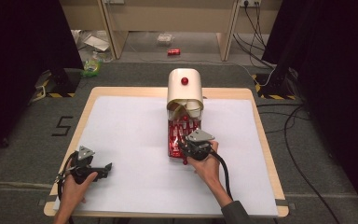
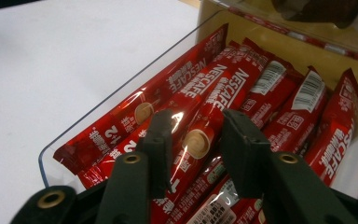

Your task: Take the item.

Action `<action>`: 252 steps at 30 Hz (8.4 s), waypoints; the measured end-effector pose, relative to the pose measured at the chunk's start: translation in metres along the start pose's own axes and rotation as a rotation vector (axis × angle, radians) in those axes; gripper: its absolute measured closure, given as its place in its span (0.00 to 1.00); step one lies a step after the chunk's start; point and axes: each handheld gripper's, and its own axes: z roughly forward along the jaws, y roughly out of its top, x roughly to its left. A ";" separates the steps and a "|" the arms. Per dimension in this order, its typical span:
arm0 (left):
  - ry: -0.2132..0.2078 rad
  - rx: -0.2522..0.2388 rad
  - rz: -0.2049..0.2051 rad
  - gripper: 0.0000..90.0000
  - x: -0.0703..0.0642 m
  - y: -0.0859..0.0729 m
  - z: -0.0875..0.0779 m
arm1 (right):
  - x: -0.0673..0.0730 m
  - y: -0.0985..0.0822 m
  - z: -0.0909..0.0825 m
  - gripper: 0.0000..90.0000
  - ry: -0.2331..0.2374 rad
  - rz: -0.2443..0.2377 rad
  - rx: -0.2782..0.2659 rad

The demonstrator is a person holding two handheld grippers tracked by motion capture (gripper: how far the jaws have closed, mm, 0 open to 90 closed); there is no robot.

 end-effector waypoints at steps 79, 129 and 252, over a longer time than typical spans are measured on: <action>-0.011 0.007 -0.013 0.00 0.002 0.000 0.001 | -0.075 -0.051 -0.139 0.97 -0.221 0.140 -0.088; -0.011 0.008 -0.013 0.00 0.002 0.000 0.001 | -0.111 -0.097 -0.129 0.97 -0.312 0.225 0.036; -0.012 0.008 -0.014 0.00 0.002 0.000 0.001 | -0.042 -0.070 -0.084 0.43 -0.097 0.138 0.017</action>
